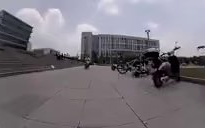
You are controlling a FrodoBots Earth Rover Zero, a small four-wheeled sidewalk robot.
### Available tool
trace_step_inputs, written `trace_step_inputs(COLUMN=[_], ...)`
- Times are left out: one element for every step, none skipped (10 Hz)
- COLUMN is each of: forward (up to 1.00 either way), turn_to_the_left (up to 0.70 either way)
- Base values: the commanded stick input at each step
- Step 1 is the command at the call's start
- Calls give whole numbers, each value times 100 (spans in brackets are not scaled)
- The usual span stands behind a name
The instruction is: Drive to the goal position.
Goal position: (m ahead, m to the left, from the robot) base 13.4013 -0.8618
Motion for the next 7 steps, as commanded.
trace_step_inputs(forward=[70,70,70,70,70,70,70], turn_to_the_left=[0,0,0,0,0,0,0])
